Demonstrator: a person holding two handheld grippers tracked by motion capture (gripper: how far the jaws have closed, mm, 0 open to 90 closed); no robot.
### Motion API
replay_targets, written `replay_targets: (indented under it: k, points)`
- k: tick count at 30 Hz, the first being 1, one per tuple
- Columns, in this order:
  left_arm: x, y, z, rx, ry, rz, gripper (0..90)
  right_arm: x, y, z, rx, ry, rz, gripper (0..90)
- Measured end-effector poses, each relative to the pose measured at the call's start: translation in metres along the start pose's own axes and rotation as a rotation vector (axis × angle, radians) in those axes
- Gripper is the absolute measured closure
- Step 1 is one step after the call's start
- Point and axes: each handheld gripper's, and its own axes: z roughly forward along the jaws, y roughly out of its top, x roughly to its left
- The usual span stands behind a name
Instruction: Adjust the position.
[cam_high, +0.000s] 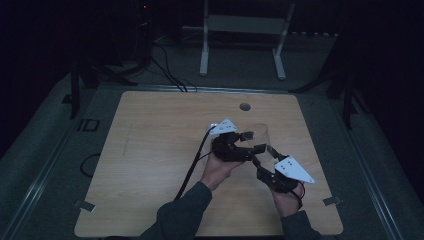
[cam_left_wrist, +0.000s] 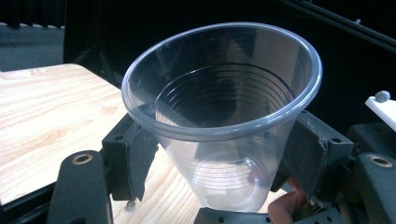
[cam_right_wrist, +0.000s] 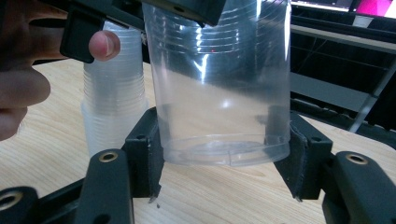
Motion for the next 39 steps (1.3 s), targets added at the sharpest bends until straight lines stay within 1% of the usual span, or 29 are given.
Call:
replay_targets:
  k: [3, 5, 7, 9, 10, 11, 13, 14, 15, 16, 21, 22, 26, 28, 31, 36, 39]
  points:
    - [-0.001, 0.000, 0.000, 0.001, 0.003, 0.006, 32.5, 0.000, 0.001, 0.000, 0.007, 0.007, -0.005, 39.3]
    - [-0.001, 0.000, -0.001, 0.004, 0.009, 0.017, 32.5, 0.000, 0.001, 0.001, 0.019, 0.027, -0.009, 36.1]
    - [-0.001, 0.000, -0.001, 0.009, 0.015, 0.024, 32.7, 0.000, 0.001, 0.001, 0.026, 0.044, -0.011, 35.0]
    - [-0.001, 0.000, -0.001, 0.012, 0.017, 0.028, 32.9, 0.000, 0.002, 0.001, 0.028, 0.049, -0.013, 34.2]
    - [-0.002, 0.000, -0.002, 0.024, 0.032, 0.048, 32.9, 0.000, 0.002, 0.002, 0.031, 0.055, -0.012, 33.3]
    - [-0.003, 0.000, -0.002, 0.029, 0.040, 0.056, 33.0, -0.001, 0.003, 0.002, 0.040, 0.075, -0.006, 31.3]
    - [-0.004, -0.001, -0.002, 0.044, 0.056, 0.080, 33.0, -0.002, 0.004, 0.002, 0.045, 0.089, 0.004, 30.8]
    - [-0.005, -0.001, -0.001, 0.052, 0.064, 0.093, 33.0, -0.003, 0.004, 0.002, 0.045, 0.091, 0.008, 30.7]
    - [-0.005, -0.001, -0.001, 0.052, 0.064, 0.093, 33.0, -0.003, 0.004, 0.002, 0.045, 0.091, 0.008, 30.7]
    - [-0.007, -0.002, 0.000, 0.070, 0.079, 0.114, 33.0, -0.004, 0.004, 0.002, 0.046, 0.093, 0.010, 30.5]
    - [-0.008, -0.004, 0.002, 0.101, 0.094, 0.136, 32.9, -0.008, 0.004, 0.004, 0.063, 0.125, 0.039, 30.6]
    - [-0.008, -0.004, 0.002, 0.107, 0.100, 0.143, 32.9, -0.008, 0.003, 0.004, 0.069, 0.126, 0.037, 30.7]
    - [-0.012, -0.005, 0.004, 0.137, 0.128, 0.189, 33.0, -0.007, 0.002, 0.007, 0.085, 0.132, 0.041, 33.6]
    - [-0.014, -0.006, 0.005, 0.142, 0.138, 0.203, 32.9, -0.006, 0.001, 0.008, 0.094, 0.131, 0.040, 36.2]
    - [-0.015, -0.006, 0.005, 0.147, 0.146, 0.212, 32.9, -0.005, 0.000, 0.008, 0.096, 0.130, 0.038, 38.4]
    - [-0.015, -0.006, 0.005, 0.144, 0.144, 0.205, 32.7, -0.005, 0.000, 0.008, 0.094, 0.132, 0.040, 40.2]
    - [-0.015, -0.006, 0.005, 0.139, 0.139, 0.203, 31.1, -0.005, 0.000, 0.008, 0.092, 0.131, 0.040, 40.5]
